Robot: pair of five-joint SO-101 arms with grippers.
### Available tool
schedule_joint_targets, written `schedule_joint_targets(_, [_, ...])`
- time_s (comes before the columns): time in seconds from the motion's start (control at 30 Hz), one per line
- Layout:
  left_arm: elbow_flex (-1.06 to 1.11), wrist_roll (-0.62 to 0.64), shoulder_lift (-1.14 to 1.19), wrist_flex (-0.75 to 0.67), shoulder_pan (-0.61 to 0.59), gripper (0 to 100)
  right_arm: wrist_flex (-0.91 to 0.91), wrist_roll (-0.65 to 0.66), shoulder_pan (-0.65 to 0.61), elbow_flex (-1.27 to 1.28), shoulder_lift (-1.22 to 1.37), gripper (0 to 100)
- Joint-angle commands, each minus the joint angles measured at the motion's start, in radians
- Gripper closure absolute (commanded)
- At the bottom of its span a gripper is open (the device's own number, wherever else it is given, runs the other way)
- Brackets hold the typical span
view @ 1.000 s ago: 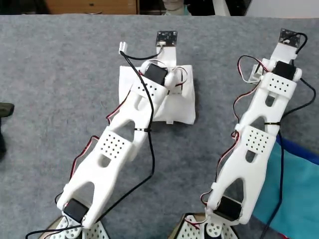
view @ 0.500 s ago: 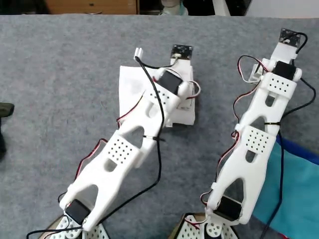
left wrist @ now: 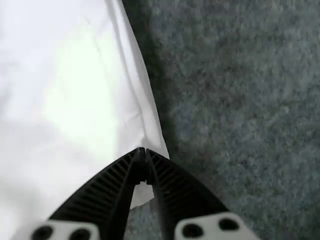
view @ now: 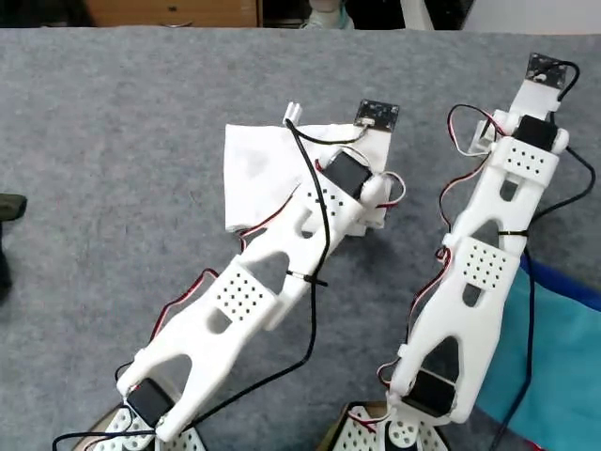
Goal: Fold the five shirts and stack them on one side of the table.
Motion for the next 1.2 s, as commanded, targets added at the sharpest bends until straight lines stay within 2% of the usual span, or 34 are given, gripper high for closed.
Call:
schedule_joint_targets(0.0, [-0.035, 0.0, -0.022, -0.147, -0.103, 98, -0.017, -0.008, 0.016, -0.042, -0.012, 99.4])
schedule_joint_targets(0.17, [0.072, 0.0, -0.007, -0.393, -0.204, 98, -0.017, -0.008, 0.016, -0.042, -0.012, 99.4])
schedule_joint_targets(0.27, [0.124, 0.0, 0.001, -0.473, -0.232, 98, -0.017, -0.008, 0.016, -0.042, -0.012, 99.4])
schedule_joint_targets(0.43, [0.152, -0.006, 0.004, -0.493, -0.261, 98, -0.017, -0.008, 0.016, -0.042, -0.012, 99.4])
schedule_joint_targets(0.63, [0.209, -0.006, 0.004, -0.58, -0.377, 98, -0.017, -0.008, 0.015, -0.042, -0.012, 99.4])
schedule_joint_targets(0.87, [0.236, 0.0, 0.004, -0.606, -0.483, 98, -0.017, -0.008, 0.013, -0.042, -0.012, 99.4])
schedule_joint_targets(1.17, [0.173, 0.002, -0.007, -0.612, -0.471, 98, -0.017, -0.008, 0.008, -0.042, -0.012, 99.4])
